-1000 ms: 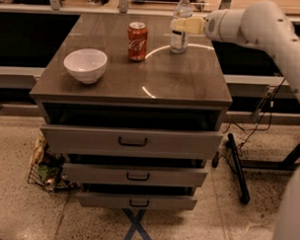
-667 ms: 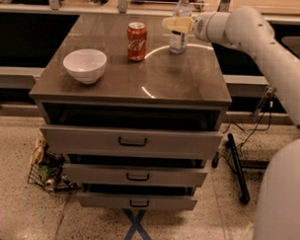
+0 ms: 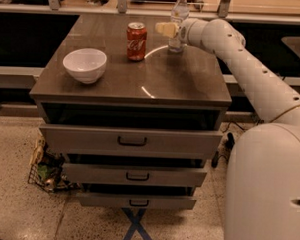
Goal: Pick blue plastic bottle
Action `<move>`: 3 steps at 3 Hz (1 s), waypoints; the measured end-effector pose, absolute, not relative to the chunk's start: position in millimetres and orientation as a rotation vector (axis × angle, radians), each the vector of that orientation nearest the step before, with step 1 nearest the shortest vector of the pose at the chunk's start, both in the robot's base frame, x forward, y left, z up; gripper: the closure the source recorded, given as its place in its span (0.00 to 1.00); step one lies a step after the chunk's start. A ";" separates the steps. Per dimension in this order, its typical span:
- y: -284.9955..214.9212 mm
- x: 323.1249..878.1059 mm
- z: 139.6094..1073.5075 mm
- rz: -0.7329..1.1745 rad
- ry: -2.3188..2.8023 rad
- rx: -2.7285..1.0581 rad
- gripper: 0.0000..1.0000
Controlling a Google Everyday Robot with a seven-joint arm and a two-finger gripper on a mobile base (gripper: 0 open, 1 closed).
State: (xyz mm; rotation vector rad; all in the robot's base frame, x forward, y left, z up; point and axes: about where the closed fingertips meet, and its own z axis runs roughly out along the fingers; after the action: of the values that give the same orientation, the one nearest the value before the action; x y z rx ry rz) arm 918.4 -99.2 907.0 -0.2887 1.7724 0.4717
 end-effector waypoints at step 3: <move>-123.8 909.8 945.4 0.484 1.643 -0.281 0.96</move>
Offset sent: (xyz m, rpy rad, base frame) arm 0.0062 -0.0153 0.0194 0.0217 -0.1008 -0.0169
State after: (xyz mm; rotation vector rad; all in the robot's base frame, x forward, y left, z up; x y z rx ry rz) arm 909.8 -123.8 945.4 -0.2811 1.6433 0.4839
